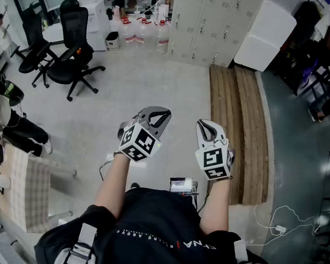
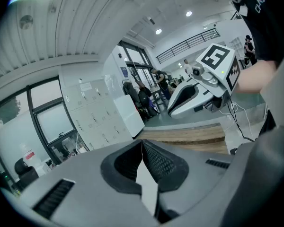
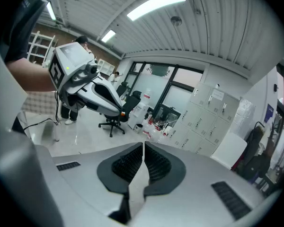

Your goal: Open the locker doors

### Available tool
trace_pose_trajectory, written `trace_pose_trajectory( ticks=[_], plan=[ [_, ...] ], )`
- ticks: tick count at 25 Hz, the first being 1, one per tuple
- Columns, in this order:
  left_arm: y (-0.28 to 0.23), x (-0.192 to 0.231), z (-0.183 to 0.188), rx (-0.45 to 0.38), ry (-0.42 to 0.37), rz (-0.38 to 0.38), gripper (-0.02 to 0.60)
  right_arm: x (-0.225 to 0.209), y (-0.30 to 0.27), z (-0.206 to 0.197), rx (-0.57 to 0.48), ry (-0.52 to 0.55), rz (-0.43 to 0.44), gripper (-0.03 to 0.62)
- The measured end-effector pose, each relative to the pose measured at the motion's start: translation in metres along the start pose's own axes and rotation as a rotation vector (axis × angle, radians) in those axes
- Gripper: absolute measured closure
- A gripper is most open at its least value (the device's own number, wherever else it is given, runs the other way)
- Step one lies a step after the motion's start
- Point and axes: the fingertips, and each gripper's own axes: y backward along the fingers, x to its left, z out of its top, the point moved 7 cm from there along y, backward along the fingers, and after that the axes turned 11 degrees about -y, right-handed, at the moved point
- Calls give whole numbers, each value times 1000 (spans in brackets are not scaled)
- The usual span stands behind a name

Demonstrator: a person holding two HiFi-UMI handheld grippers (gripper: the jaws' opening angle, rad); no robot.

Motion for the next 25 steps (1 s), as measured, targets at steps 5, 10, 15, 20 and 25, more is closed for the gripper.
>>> trace_pose_trajectory(
  ticks=[5,10,15,20,25],
  plan=[
    [11,5,-8,-30,34,26,560,3,1,11,-21,-67,-43,554],
    [6,0,-8,-44,59,15,560,4,-1,15,-19,-89,-64,554],
    [6,2,-8,-65,85,22,560,2,0,16,-50,-191,-31,554],
    [2,-3,-7,-42,43,25,560,0,4,16,-60,-203,-34,554],
    [-1,-5,0,-54,67,20,560,-8,10,14,-78,-233,-30,554]
  ],
)
